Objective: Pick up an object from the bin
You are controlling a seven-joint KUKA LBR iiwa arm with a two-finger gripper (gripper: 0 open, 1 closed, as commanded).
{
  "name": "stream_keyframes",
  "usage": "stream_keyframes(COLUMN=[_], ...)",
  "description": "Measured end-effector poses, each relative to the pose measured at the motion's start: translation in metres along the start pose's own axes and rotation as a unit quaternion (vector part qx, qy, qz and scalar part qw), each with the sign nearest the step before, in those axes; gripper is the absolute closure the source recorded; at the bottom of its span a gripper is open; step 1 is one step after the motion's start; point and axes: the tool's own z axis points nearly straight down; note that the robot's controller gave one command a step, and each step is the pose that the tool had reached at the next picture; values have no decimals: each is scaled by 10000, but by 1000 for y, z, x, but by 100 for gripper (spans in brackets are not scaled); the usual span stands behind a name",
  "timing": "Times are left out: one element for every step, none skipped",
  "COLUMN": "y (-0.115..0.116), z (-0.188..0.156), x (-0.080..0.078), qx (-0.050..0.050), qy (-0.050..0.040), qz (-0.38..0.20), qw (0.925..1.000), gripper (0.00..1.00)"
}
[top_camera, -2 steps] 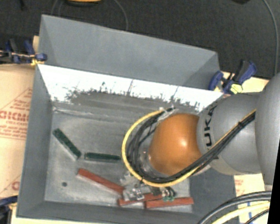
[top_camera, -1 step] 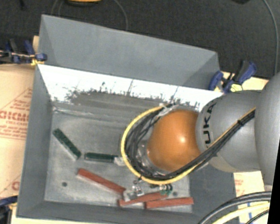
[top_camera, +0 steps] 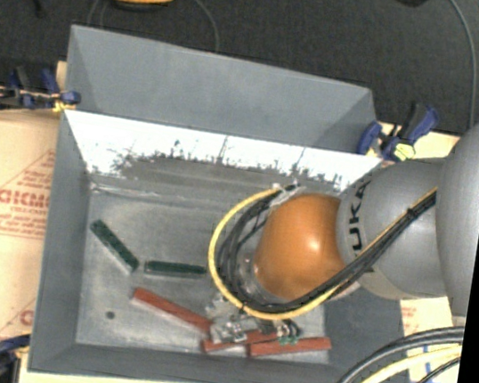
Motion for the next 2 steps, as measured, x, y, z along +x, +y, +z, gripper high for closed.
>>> stream_keyframes(y=[0, 0], z=[-3, 0], x=[-13, 0], qx=[25, 0], qy=[-283, 1], qz=[5, 0], qw=[9996, 10000], gripper=[0, 100])
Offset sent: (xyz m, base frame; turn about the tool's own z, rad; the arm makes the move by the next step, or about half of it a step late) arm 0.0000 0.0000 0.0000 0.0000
